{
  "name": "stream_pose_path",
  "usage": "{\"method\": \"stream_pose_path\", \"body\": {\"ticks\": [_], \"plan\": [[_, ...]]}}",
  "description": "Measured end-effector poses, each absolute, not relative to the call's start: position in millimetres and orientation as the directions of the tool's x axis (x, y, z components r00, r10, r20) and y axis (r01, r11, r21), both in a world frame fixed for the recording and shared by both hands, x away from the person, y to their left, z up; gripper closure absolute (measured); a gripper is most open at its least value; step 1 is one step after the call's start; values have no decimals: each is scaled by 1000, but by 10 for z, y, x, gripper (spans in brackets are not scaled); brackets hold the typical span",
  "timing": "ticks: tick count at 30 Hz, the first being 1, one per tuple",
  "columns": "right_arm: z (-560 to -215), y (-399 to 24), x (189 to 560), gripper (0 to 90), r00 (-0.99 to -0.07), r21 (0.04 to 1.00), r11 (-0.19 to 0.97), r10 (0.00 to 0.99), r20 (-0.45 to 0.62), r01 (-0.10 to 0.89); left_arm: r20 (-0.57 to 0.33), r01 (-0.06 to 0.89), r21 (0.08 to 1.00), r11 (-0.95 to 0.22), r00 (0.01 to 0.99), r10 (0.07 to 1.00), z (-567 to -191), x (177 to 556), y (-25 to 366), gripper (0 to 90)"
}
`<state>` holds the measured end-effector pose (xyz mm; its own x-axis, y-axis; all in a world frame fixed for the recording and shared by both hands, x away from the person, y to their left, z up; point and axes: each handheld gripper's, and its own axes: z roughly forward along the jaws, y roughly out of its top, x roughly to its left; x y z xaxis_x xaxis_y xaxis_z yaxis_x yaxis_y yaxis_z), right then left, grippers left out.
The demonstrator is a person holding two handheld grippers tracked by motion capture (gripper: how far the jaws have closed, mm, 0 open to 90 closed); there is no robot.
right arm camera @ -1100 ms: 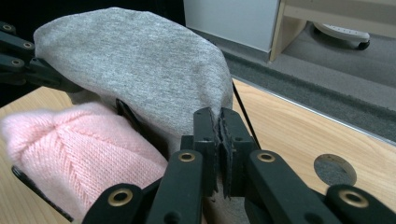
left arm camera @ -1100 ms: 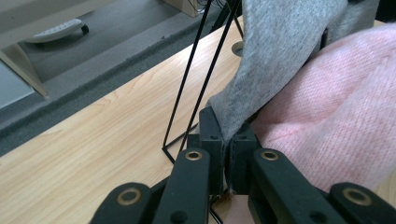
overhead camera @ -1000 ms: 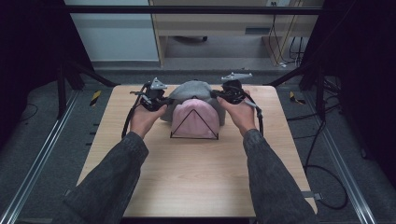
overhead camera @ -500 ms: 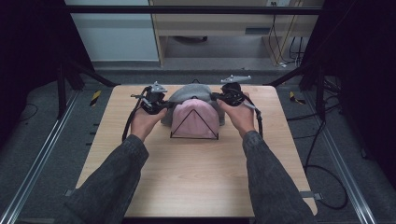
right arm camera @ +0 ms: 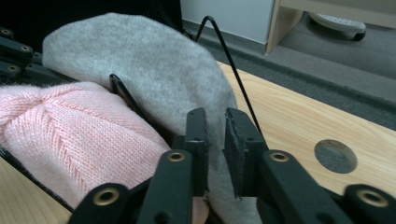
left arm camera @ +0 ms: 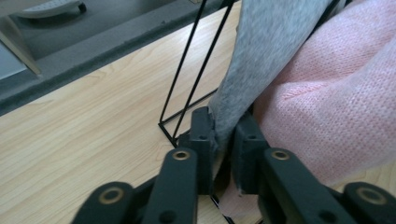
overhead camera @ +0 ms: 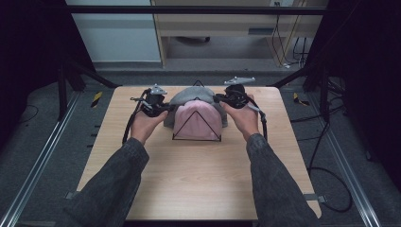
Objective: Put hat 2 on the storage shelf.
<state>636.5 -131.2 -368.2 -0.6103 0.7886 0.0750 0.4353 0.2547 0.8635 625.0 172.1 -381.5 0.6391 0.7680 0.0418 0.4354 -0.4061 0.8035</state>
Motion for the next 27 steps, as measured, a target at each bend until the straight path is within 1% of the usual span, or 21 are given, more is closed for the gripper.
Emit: {"method": "stream_pose_path", "body": {"ticks": [1,2,3,4,7,8,9,11,14,15,16,17,18,19,20,22,27], "plan": [[-3646,-1328,6344,658,-594,867,243,801,75,436,46,431,809,-400,632,774,-3791,6237,1733,720],[-3646,-1328,6344,658,-594,867,243,801,75,436,51,426,813,-398,628,777,-3764,6223,1745,720],[-3599,-1347,6320,586,-578,870,235,813,67,433,55,421,818,-392,621,782,-3737,6208,1755,656],[-3599,-1347,6320,586,-578,870,235,813,67,433,60,418,822,-388,613,788,-3708,6195,1764,656],[-3500,-1383,6260,468,-545,881,212,836,61,423,81,406,827,-389,600,796,-3608,6139,1788,534],[-3500,-1383,6260,468,-545,881,212,836,61,423,93,400,827,-394,594,799,-3570,6115,1796,534],[-3459,-1394,6220,424,-540,884,213,840,52,417,97,397,830,-391,588,803,-3535,6091,1801,476],[-3429,-1407,6178,385,-532,884,212,845,48,416,92,399,832,-386,587,805,-3479,6054,1812,416],[-3388,-1424,6124,318,-530,879,217,847,47,425,97,401,826,-397,592,800,-3416,5966,1806,351],[-3388,-1424,6124,318,-530,879,217,847,47,425,97,401,826,-397,592,800,-3416,5966,1806,324],[-3374,-1429,6105,295,-531,877,215,846,53,431,99,404,820,-406,598,795,-3407,5941,1803,324],[-3354,-1439,6061,258,-532,873,212,844,63,439,99,411,811,-417,605,790,-3395,5886,1793,273],[-3354,-1439,6061,258,-532,873,212,844,63,439,99,411,811,-417,605,790,-3395,5886,1793,252],[-3346,-1449,5990,234,-529,878,208,847,59,432,97,407,814,-415,608,788,-3391,5852,1790,234],[-3346,-1449,5990,234,-529,878,208,847,59,432,97,406,813,-417,613,784,-3385,5812,1793,234],[-3367,-1467,5893,189,-536,874,208,841,70,440,73,419,809,-413,625,777,-3383,5678,1799,176],[-3407,-1494,5773,163,-532,871,210,844,67,444,76,417,806,-420,631,772,-3382,5498,1825,152]]}}
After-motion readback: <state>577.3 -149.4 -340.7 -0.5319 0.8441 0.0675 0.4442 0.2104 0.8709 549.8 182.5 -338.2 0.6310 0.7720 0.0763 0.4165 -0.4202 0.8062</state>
